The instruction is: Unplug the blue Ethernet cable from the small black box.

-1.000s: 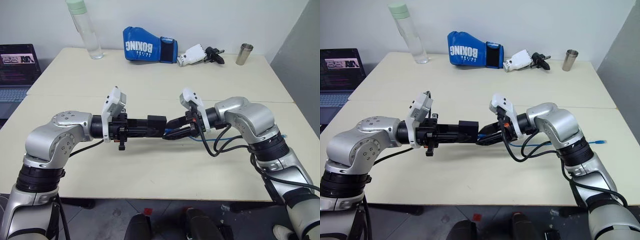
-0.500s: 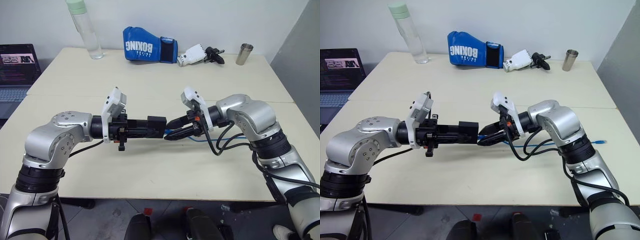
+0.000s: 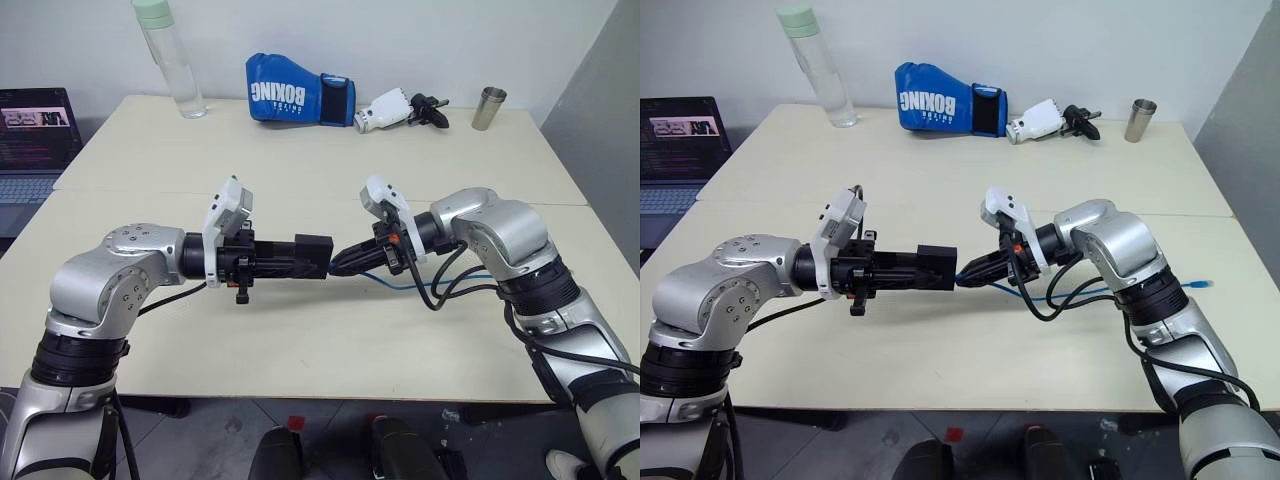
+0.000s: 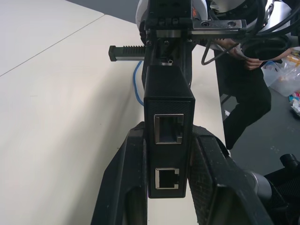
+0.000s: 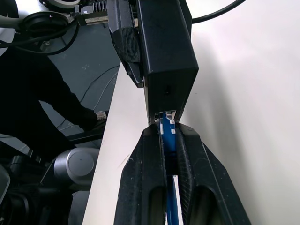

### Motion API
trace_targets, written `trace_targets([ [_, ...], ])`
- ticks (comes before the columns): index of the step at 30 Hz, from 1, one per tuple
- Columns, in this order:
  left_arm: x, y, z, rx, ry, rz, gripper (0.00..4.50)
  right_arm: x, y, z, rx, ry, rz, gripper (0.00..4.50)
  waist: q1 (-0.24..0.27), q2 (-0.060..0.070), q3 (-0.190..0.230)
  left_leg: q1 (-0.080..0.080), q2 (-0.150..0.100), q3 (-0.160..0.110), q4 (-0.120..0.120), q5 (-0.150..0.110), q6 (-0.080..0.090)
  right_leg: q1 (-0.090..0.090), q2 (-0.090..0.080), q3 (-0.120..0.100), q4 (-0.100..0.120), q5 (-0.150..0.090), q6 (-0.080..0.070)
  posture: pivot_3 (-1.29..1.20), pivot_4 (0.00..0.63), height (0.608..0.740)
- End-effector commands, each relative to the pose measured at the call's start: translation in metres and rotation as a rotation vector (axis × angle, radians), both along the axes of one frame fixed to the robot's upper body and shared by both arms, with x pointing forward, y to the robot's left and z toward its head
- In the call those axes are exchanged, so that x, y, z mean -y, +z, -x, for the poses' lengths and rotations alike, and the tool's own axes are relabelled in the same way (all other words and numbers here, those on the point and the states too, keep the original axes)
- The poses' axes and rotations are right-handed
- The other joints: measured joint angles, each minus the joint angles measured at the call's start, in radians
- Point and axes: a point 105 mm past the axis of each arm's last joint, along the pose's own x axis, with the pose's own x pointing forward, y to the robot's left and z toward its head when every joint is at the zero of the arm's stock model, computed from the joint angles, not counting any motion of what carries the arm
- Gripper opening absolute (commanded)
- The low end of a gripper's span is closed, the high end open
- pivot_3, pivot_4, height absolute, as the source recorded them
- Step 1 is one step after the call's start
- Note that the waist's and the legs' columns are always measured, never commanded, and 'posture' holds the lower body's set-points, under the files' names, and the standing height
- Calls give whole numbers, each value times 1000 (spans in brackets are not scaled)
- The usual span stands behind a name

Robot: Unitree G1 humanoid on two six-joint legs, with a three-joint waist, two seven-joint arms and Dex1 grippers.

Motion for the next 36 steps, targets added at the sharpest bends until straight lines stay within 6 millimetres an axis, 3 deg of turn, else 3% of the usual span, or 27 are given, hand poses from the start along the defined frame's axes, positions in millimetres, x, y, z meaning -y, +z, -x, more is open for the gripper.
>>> trace_targets([
  [1,0,8,6,53,-24,-15,801,2,13,3,39,34,-7,21,0,0,0,0,0,0,0,0,0,0,0,0,0,0,0,0,150,740],
  [13,-27,12,-1,43,92,-15,801,42,-22,-13,12,-115,85,21,0,0,0,0,0,0,0,0,0,0,0,0,0,0,0,0,150,740],
  [17,-30,7,-2,34,137,-3,801,64,-30,-49,87,-392,56,21,0,0,0,0,0,1,0,0,0,0,0,1,0,0,0,0,150,740],
  [21,-36,0,-7,20,212,14,801,100,-25,-105,267,-848,-2,21,-2,0,1,0,0,1,0,0,0,-1,0,2,0,0,0,0,150,740],
  [28,-34,-3,-11,18,225,18,801,98,-36,-119,229,-980,-25,21,-11,0,1,-1,0,1,-1,0,0,-1,-1,4,-1,0,0,0,150,740],
  [30,-31,-3,-12,20,222,21,801,99,-39,-123,205,-1015,-26,725,-12,0,1,-1,0,1,-1,0,0,-1,-1,4,0,0,0,0,150,740],
  [36,-29,-4,-12,19,219,28,801,98,-31,-131,204,-1063,-64,2037,-14,0,1,-1,0,1,-1,0,0,-1,-1,4,0,0,0,0,150,740],
])
